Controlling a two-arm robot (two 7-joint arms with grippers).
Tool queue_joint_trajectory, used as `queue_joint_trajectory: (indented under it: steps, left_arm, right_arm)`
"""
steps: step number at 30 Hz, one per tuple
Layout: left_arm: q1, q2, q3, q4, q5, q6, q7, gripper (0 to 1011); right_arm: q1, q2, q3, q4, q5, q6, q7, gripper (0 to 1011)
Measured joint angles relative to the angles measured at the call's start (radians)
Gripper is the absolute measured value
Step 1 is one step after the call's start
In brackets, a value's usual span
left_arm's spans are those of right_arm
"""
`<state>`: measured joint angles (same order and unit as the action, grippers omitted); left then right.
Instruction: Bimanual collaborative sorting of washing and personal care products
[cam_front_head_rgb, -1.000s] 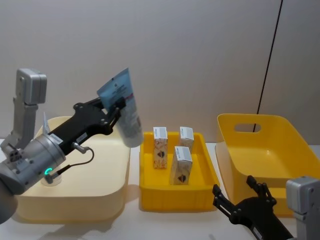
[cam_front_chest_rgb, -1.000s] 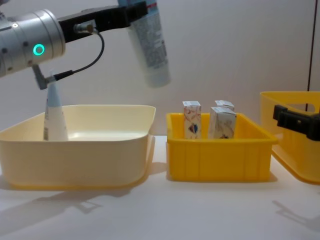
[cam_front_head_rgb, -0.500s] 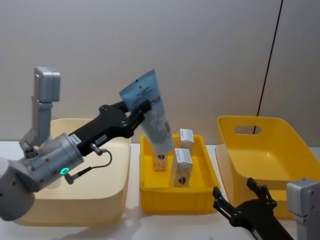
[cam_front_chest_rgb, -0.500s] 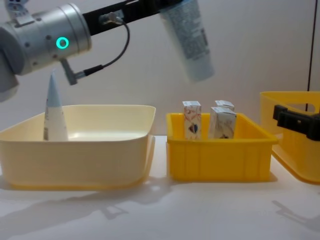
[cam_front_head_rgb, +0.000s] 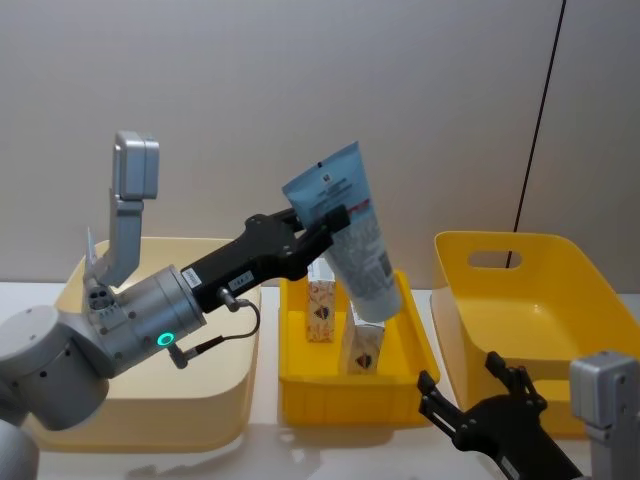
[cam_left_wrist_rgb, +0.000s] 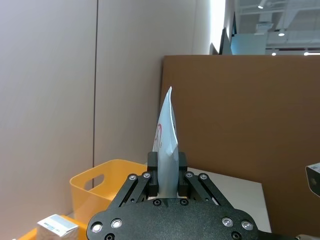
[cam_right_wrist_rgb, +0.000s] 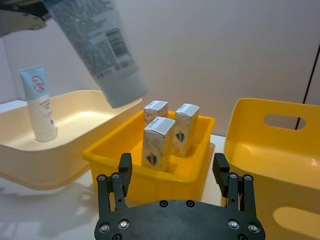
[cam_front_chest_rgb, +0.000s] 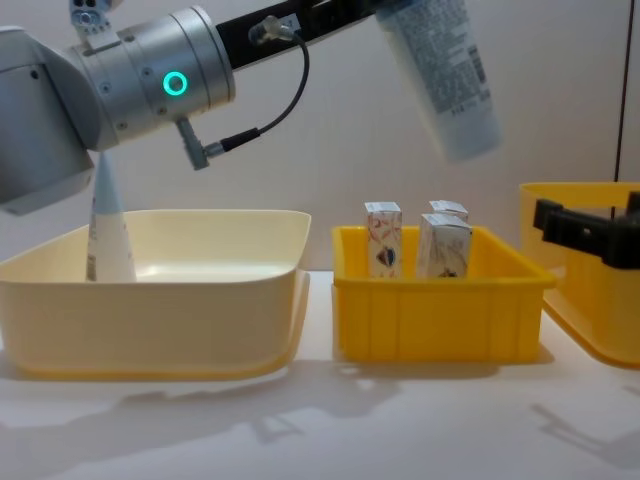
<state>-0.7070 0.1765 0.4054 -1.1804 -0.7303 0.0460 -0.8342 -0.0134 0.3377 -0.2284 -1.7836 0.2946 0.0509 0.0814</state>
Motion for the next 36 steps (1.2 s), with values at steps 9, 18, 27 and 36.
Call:
queue_joint_trajectory:
  steps: [9,18,27,36]
  left_arm:
    - [-0.013,-0.012,0.01,0.021,-0.016,0.008,-0.023,204]
    - [-0.019,-0.018,0.014,0.03,-0.023,0.012,-0.035,205]
    - [-0.022,-0.021,0.017,0.034,-0.027,0.013,-0.04,205]
    - [-0.023,-0.022,0.018,0.037,-0.028,0.014,-0.043,204]
  right_arm:
    - [0.02,-0.006,-0.013,-0.062,0.026,0.064,0.032,1001]
    - [0.037,-0.027,-0.017,-0.128,0.048,0.108,0.044,1001]
    - [0.043,-0.062,-0.021,-0.169,0.026,0.12,0.006,1001]
    - [0.051,-0.1,-0.038,-0.177,-0.062,0.11,-0.079,1001]
